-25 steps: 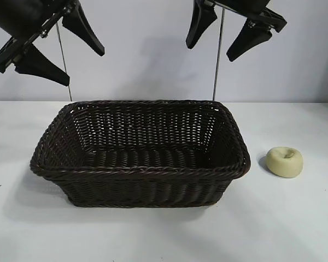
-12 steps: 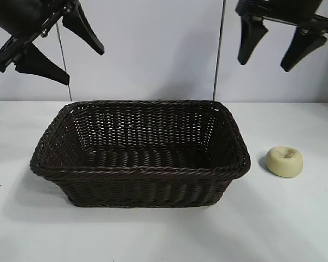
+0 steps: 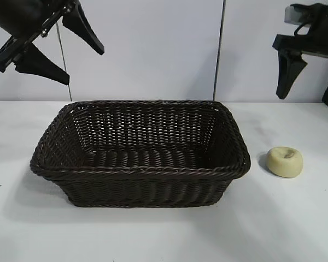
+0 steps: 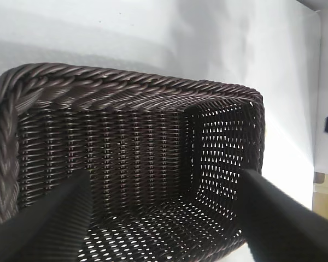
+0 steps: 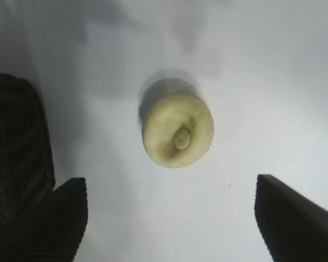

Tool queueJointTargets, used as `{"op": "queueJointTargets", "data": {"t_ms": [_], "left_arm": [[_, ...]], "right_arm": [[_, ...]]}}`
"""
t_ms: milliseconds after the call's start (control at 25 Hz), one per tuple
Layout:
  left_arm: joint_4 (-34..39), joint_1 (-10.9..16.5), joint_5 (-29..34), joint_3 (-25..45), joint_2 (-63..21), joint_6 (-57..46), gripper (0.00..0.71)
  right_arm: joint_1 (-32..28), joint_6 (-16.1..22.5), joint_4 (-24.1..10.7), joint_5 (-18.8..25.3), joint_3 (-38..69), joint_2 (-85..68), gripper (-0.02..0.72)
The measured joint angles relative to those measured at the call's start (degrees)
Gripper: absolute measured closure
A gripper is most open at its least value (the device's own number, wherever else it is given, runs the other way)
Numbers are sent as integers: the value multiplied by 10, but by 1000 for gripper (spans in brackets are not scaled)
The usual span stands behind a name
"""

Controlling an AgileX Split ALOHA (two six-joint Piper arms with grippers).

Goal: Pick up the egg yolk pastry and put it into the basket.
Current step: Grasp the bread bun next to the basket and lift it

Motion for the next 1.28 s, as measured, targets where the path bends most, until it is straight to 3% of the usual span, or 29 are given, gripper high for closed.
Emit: {"op": "queueJointTargets", "data": {"t_ms": [600, 800, 1080, 1160, 1280], "left_arm": [[0, 0, -4, 0, 0, 0, 178], [-1, 0, -4, 0, 0, 0, 178], [-1, 0, -4, 0, 0, 0, 178], [-1, 0, -4, 0, 0, 0, 178], [-1, 0, -4, 0, 0, 0, 178]], "right_arm": [[0, 0, 43, -65, 1, 104, 112], [0, 0, 43, -72, 1, 108, 265], [0, 0, 42, -72, 1, 108, 573], [0, -3, 42, -72, 1, 108, 632], [0, -10, 43, -67, 1, 108, 660]]}}
